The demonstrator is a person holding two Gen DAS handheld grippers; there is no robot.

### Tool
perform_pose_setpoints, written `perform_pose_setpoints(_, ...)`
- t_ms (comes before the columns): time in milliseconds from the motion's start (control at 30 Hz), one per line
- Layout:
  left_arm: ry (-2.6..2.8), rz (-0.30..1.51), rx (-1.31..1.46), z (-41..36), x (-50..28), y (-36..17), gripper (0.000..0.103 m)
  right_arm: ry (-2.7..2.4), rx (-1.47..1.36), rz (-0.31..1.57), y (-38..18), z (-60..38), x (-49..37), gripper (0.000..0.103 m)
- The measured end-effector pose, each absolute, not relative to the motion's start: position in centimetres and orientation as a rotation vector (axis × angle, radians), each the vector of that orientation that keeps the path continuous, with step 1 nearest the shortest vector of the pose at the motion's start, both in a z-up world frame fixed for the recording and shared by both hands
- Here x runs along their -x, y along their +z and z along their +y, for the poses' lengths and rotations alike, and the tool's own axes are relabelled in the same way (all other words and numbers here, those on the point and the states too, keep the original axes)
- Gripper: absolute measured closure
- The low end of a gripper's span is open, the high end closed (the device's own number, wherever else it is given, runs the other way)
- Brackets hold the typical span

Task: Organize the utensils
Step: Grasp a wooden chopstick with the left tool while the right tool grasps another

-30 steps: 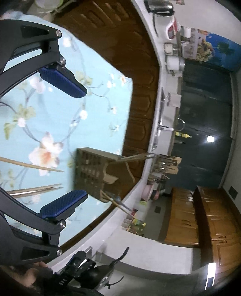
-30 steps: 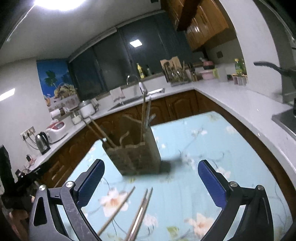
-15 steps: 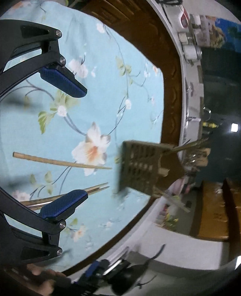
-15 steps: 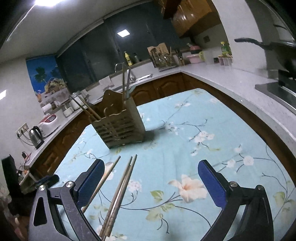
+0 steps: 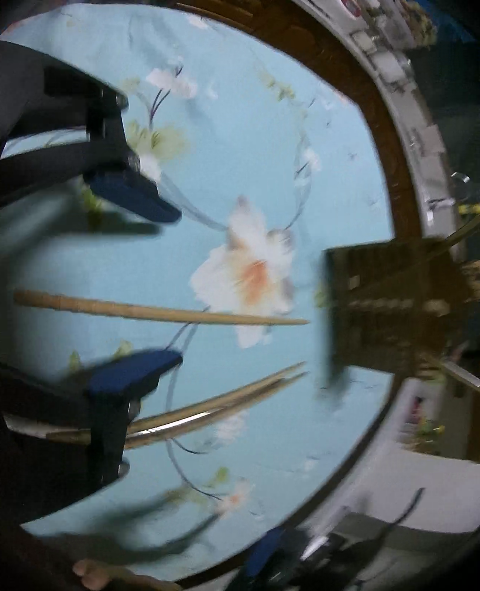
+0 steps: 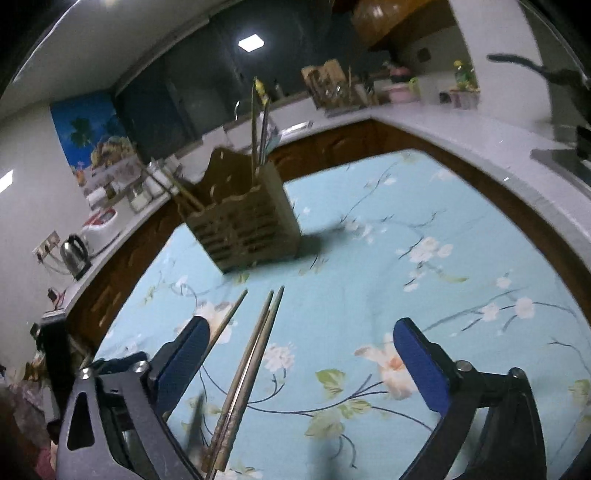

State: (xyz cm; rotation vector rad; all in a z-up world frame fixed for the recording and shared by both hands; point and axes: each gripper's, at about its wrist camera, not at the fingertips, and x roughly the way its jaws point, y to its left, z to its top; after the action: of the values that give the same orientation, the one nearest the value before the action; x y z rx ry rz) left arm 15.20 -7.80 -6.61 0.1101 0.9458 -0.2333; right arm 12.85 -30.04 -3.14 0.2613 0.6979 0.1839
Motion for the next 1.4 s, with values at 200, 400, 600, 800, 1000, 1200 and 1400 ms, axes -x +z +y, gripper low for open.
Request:
perform_pose_setpoints(200,-0.164,0.967,-0.102,-6.7,-14.4,-6.4,0.048,0.221,-0.227,0.820,-5.3,-27.4,-16.8,0.059)
perform_pose_setpoints(400,-0.079,0.994,0.005,-3.3,-12.6,-6.1,0.065,0.233,-0.174,0.910,-7.8,-25.1,-20.8,0.082)
perform_pose_setpoints(600,-0.161,1.025,0.076,-2.3,-13.7,-6.6,0.062,0.237,-0.121,0.945,-9.3,-23.9,-23.5,0.085)
perform_pose_setpoints(800,-0.264,0.998,-0.083,-4.5,-17.1,-8.0,0.055,0.232,-0.078,0.967,-8.8,-25.0,-23.6,0.097)
perform_pose_setpoints(1000,-0.330,1.013,-0.206,-7.8,-20.9,-8.9,0.055,0.220,-0.097,0.987,-8.5,-27.5,-22.4,0.096)
perform_pose_setpoints(1200,-0.353,1.022,-0.231,-9.3,-23.7,-9.6,0.059,0.226,-0.094,0.987,-8.6,-26.8,-23.5,0.093)
perform_pose_setpoints(1400,-0.393,1.004,-0.239,-9.4,-24.6,-9.2,0.086,0.235,-0.092,0.963,-8.9,-26.2,-24.0,0.092)
